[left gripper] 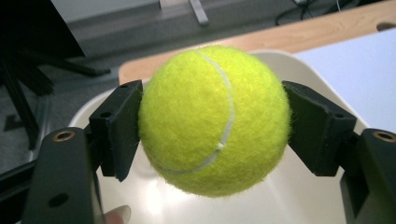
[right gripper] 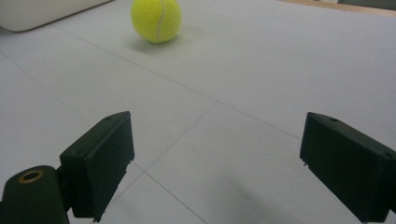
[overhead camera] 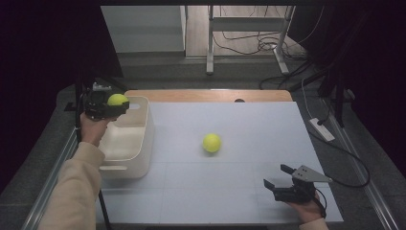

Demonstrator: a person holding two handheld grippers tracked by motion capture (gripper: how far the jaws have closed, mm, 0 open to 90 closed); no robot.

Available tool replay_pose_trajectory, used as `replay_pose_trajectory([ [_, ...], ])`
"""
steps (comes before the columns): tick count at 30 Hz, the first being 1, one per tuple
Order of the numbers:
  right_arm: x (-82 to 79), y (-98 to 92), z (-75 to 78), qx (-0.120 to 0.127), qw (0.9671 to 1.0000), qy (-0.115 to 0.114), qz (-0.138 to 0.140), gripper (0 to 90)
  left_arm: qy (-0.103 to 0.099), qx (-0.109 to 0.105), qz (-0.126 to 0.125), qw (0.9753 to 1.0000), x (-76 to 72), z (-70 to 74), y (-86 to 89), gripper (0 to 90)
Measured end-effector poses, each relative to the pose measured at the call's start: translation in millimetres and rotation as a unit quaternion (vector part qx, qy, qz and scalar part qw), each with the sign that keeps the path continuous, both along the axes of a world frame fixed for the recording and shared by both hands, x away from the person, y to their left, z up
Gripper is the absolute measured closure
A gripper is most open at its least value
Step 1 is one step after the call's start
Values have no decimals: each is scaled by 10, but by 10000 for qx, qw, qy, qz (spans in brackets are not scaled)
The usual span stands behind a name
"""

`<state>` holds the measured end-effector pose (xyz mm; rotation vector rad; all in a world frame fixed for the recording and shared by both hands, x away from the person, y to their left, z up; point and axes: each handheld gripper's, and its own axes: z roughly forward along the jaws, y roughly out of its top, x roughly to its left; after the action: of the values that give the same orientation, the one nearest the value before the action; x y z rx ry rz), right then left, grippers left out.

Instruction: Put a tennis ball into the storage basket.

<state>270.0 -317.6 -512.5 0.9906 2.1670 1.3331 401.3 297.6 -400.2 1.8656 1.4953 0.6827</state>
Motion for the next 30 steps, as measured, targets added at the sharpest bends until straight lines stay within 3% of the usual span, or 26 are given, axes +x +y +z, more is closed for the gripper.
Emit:
replay_pose_trajectory([
  [5,-2,-1,0,-1,10000,-2,-2,98,251,140,7,9996,34,-60,14,262],
  [14,-2,3,1,-6,10000,-7,-2,98,352,208,24,9992,33,-102,40,261],
  [25,-1,1,0,-8,10000,-8,-3,97,257,230,96,9994,21,-82,35,255],
  [30,-1,0,0,-7,10000,-10,-4,97,37,-89,191,9998,-13,-21,53,185],
])
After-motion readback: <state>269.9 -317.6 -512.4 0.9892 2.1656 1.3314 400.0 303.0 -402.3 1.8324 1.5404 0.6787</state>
